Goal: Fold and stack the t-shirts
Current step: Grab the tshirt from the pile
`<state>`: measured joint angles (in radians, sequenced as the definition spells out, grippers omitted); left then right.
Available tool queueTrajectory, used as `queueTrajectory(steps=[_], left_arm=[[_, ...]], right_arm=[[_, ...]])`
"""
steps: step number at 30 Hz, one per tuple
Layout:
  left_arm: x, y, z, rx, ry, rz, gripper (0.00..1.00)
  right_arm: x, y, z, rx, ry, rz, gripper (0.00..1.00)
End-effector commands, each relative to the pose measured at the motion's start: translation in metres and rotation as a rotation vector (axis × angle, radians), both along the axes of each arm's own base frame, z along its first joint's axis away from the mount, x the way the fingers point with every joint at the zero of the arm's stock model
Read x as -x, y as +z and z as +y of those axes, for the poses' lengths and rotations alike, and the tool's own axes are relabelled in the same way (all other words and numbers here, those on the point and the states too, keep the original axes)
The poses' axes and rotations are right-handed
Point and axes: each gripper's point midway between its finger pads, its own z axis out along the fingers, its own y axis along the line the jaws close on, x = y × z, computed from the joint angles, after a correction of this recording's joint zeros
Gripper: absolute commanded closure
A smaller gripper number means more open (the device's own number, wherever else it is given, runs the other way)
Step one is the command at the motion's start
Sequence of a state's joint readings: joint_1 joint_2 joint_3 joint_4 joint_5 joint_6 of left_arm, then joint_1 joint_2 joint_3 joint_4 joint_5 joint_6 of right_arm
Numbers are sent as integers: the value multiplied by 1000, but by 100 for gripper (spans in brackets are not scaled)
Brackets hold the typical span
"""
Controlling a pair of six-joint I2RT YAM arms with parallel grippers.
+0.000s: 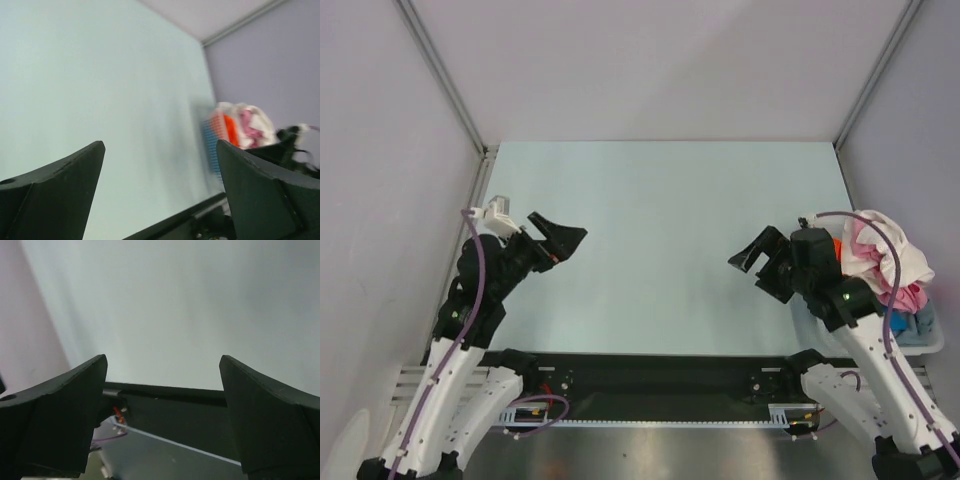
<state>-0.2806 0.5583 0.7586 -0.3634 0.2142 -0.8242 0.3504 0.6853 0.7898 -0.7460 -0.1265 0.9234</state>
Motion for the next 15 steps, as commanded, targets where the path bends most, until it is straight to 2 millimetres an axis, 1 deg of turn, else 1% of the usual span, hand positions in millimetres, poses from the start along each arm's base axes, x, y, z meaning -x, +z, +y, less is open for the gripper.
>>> queueTrajectory(steps=[1,2,3,4,5,6,7,8,9,10,11,12,13,14,15], left_arm=[[-4,-44,33,-256,112,172,0],[-6,-43,37,-270,128,180,0],[-8,-34,40,-280,144,175,0],[-9,-29,43,-298,153,163,0],[-10,-20,44,-318,147,126,0],[-12,-15,51,-335,184,110,0],[-10,-12,55,-346,198,113,0],[-8,-3,57,-357,205,92,0],[-6,2,54,-379,169,64,0],[-5,13,50,-397,133,10,0],[5,26,30,-415,-15,-71,0],[12,33,20,-424,-80,-115,0],[20,38,13,-442,-143,-152,0],[29,46,4,-427,-208,-187,0],[37,48,-4,-420,-263,-207,0]], right_arm=[[-1,-19,-47,333,-73,134,0],[-9,3,-50,352,-80,99,0],[-8,6,-55,399,-66,115,0],[-16,9,-61,443,-86,125,0],[-23,26,-62,453,-93,87,0],[-31,34,-66,466,-107,59,0],[-39,36,-77,497,-153,66,0],[-48,45,-86,488,-201,64,3],[-55,45,-105,443,-270,103,7],[-61,44,-117,409,-316,134,12],[-70,35,-124,386,-334,182,20],[-75,36,-139,359,-392,205,22],[-78,35,-164,353,-486,232,26],[-84,31,-176,370,-519,258,28],[-89,39,-198,427,-596,241,30]])
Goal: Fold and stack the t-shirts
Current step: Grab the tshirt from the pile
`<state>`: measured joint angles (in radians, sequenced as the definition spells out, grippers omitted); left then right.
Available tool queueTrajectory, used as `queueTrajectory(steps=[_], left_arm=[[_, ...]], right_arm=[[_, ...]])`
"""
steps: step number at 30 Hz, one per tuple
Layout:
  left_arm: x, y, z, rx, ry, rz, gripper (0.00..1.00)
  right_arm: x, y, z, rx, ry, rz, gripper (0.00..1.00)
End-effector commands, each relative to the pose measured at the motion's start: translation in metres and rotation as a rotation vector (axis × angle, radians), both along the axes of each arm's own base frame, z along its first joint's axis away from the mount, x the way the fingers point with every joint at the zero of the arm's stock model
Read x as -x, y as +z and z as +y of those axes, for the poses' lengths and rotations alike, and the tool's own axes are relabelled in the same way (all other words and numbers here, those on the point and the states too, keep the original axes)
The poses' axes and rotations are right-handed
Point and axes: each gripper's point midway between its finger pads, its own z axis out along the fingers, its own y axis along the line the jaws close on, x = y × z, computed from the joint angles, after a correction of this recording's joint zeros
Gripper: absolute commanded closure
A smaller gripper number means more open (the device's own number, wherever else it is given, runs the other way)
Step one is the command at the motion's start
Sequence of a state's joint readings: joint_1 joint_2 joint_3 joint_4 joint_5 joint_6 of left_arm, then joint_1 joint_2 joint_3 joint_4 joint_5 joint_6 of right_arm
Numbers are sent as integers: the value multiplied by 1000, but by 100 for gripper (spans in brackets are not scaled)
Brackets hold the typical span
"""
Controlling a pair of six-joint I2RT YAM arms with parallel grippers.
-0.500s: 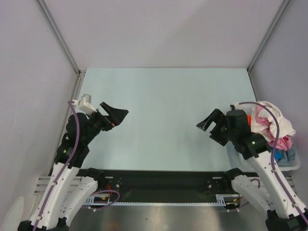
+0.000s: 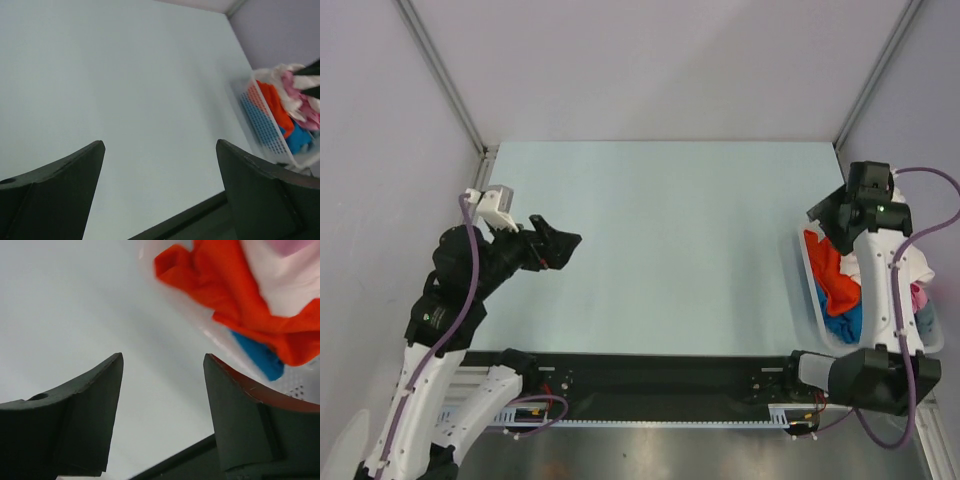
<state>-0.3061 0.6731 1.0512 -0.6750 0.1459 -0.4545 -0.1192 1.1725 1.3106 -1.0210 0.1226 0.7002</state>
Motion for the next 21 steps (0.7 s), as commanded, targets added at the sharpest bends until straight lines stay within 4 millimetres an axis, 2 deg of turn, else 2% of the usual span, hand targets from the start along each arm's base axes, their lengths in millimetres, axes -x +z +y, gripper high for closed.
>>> queueTrajectory(steps=[1,2,3,4,5,7,8,9,11,12,13,14,16,19,21], left_arm=[[33,28,-30,-49,-284,-144,0],[38,22,-36,-44,-324,-141,2],[42,20,-41,-37,-358,-143,4],[43,7,-44,-45,-383,-123,6],[47,2,-49,-49,-417,-121,11],[51,-13,-55,-62,-459,-99,18],[55,-16,-57,-64,-477,-95,21],[55,-20,-57,-69,-480,-87,22],[57,-29,-58,-73,-483,-63,23],[58,-31,-59,-70,-489,-64,23],[58,-37,-59,-68,-487,-44,23],[58,-40,-59,-69,-489,-40,23],[58,-43,-60,-67,-486,-42,24],[58,-44,-63,-61,-498,-30,26],[56,-46,-62,-67,-493,-26,27]], right_arm=[[-4,7,-51,117,-148,45,30],[-3,1,-64,175,-172,99,30],[0,4,-83,244,-230,126,30],[1,13,-101,267,-263,127,29],[-2,10,-113,301,-256,164,28],[3,25,-148,383,-331,174,24],[-6,31,-159,416,-330,142,23],[-9,29,-168,458,-292,176,23],[-18,37,-179,499,-280,173,25],[-19,32,-188,522,-293,214,27],[-21,32,-190,523,-295,214,33],[-26,35,-192,515,-298,199,35],[-35,27,-192,480,-307,201,42],[-35,14,-192,453,-338,234,46],[-26,10,-197,471,-376,280,46]])
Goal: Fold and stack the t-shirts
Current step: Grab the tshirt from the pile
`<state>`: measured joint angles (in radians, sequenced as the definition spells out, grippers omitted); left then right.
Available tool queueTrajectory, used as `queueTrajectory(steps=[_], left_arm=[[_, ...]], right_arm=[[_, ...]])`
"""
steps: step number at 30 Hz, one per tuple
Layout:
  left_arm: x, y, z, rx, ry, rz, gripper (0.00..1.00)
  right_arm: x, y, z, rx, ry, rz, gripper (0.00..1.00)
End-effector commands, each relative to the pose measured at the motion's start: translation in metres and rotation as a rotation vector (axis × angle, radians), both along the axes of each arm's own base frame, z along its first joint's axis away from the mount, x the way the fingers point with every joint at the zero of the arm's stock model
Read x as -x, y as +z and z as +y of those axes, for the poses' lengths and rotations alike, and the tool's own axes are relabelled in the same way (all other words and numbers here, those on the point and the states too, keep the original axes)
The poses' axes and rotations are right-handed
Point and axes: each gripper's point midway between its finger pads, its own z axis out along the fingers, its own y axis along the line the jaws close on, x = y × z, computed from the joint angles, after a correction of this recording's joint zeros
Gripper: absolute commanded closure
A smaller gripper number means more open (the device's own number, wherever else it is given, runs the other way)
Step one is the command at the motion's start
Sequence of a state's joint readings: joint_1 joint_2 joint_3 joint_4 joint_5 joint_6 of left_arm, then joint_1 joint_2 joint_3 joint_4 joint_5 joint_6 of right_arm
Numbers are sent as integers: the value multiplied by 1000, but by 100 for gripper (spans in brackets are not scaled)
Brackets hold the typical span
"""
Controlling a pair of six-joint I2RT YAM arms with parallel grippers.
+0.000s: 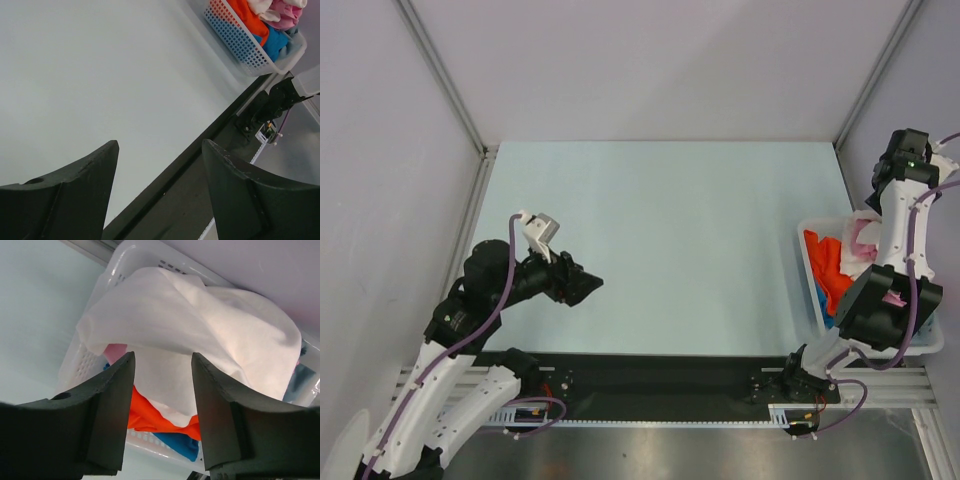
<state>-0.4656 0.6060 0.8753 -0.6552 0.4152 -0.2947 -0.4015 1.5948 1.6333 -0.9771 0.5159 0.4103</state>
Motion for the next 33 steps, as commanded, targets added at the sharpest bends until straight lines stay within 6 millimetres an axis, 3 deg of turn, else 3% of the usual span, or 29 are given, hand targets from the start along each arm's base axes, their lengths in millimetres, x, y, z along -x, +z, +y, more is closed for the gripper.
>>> queueTrajectory(steps=[1,3,7,14,21,26,29,30,33], left_arm=[[-1,4,-4,5,-30,-37,27],[-3,1,-2,-7,-15,-37,27],[-8,-1,1,-37,12,-58,29],[-8,18,-9,-41,-9,-30,34],[-6,26,-18,-2,-29,38,37],[-9,39,-25,13,-47,41,39],[-10,39,-26,10,-48,47,40],[-10,38,-26,8,-46,51,41],[-11,38,-27,7,-50,57,42]], right_arm=[[10,11,-13,66,-77,20,46],[18,19,-23,136,-108,57,45],[21,25,-24,221,-92,115,37],[42,4,-20,231,-128,177,38],[32,-23,-20,174,-74,141,41],[29,-22,-23,198,-56,124,43],[32,-22,-28,208,-40,111,61],[34,-25,-28,204,-39,118,72],[33,-18,-28,224,-28,120,91]])
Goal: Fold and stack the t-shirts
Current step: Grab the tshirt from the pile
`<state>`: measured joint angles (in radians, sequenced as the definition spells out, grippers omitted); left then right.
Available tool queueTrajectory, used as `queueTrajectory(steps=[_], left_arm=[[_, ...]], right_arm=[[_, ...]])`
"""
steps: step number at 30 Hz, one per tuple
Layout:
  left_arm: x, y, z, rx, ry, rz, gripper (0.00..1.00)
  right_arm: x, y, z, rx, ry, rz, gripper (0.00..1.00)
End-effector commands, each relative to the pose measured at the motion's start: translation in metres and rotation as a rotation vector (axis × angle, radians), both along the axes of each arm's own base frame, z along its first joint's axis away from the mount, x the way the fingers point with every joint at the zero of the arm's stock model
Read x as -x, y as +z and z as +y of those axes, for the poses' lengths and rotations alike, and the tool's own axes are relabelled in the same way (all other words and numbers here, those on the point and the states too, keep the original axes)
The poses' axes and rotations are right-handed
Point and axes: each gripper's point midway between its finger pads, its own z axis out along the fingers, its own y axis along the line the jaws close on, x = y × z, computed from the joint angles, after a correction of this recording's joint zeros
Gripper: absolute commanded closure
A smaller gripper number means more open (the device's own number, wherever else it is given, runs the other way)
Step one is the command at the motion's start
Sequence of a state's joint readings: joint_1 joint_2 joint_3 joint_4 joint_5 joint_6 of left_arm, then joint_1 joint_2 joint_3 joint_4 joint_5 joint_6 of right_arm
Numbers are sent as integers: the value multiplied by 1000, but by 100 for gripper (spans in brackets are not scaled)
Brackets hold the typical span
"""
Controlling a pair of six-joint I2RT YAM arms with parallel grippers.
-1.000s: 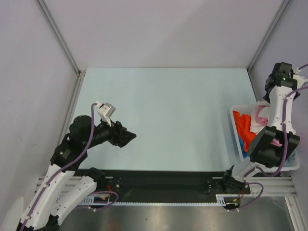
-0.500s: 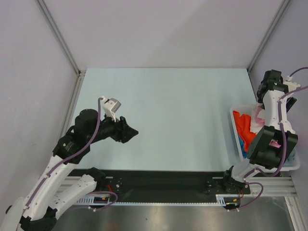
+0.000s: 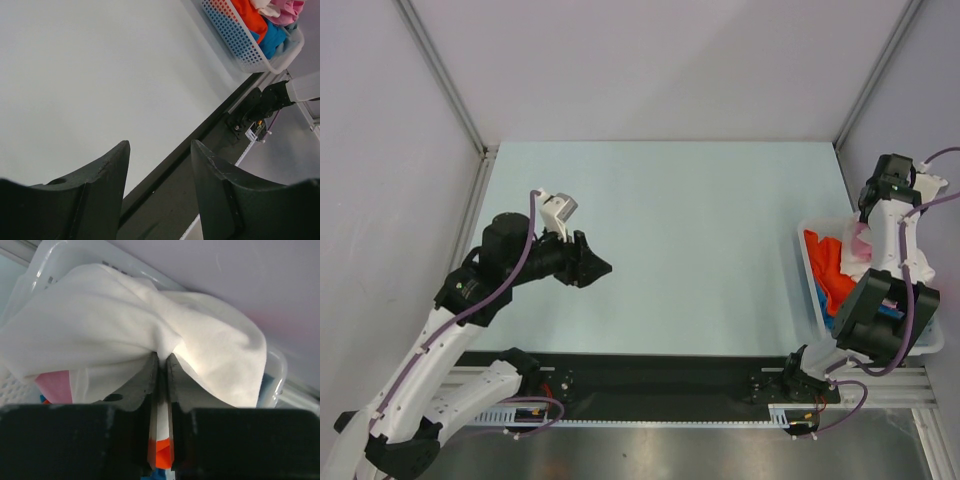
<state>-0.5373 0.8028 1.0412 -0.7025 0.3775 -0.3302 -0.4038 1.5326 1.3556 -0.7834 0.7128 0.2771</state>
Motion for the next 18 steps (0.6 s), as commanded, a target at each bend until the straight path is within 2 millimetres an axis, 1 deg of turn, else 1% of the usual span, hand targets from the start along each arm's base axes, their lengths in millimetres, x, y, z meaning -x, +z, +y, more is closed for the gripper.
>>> queueTrajectory(steps=[1,2,3,4,6,7,8,10,11,14,16,18], left_arm=[[3,23,-5,43,-25,-33,43],[2,23,-6,43,-27,-32,43],[2,26,-7,45,-29,-34,43],[2,26,-7,45,-31,-33,43],[1,29,-8,51,-35,-37,44],[1,30,-8,54,-34,-40,44],[1,30,-9,55,-37,-40,44],[2,29,-9,56,-38,-38,44],[3,29,-9,57,-41,-38,44],[4,30,-9,62,-46,-39,45],[6,30,-10,65,-52,-36,45],[6,28,-11,69,-56,-30,45]], right_arm=[[-5,34,-6,95,6,-59,92],[-6,46,-7,124,19,-53,94],[-6,56,-7,146,14,-51,100],[-11,82,-10,183,3,-94,100],[-11,105,-12,227,-21,-106,100],[-10,127,-14,268,-45,-139,100],[-13,138,-10,289,-40,-156,100],[-13,166,-6,341,-39,-197,100],[-17,186,0,366,-25,-243,100],[-13,228,5,428,-22,-319,100],[-13,240,7,438,8,-348,100],[-13,242,6,448,19,-350,100]])
